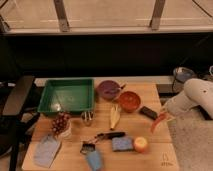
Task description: Place pepper in table surface
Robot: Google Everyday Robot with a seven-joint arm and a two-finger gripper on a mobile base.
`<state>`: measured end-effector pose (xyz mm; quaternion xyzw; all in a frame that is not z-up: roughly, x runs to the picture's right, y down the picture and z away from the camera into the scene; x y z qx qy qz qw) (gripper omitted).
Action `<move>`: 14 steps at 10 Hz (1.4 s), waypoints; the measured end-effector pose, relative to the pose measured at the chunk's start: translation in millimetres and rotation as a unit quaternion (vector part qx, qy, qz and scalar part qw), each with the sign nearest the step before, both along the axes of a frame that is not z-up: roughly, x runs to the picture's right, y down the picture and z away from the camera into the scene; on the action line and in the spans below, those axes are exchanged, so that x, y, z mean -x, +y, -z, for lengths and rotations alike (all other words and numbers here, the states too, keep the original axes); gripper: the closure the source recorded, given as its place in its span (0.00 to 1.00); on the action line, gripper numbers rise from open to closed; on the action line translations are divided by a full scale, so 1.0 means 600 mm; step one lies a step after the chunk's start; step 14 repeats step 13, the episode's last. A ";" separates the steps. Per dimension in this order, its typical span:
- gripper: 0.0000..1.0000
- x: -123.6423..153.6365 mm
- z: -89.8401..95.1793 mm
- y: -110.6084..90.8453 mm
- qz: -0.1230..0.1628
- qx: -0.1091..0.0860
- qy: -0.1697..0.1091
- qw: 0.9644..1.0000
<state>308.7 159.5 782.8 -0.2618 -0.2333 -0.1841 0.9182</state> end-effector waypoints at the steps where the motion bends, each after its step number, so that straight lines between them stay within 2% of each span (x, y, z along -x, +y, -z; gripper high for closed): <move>1: 0.90 0.018 -0.009 0.001 -0.005 0.000 -0.008 1.000; 3: 0.72 0.055 -0.017 0.008 -0.003 -0.001 -0.022 1.000; 4: 0.60 0.082 -0.023 0.015 0.004 0.000 -0.032 0.999; 7: 0.34 0.111 -0.044 0.044 0.011 0.013 -0.050 0.999; 11: 0.32 0.118 -0.055 0.063 0.020 0.032 -0.052 0.998; 14: 0.32 0.117 -0.055 0.063 0.019 0.032 -0.052 0.998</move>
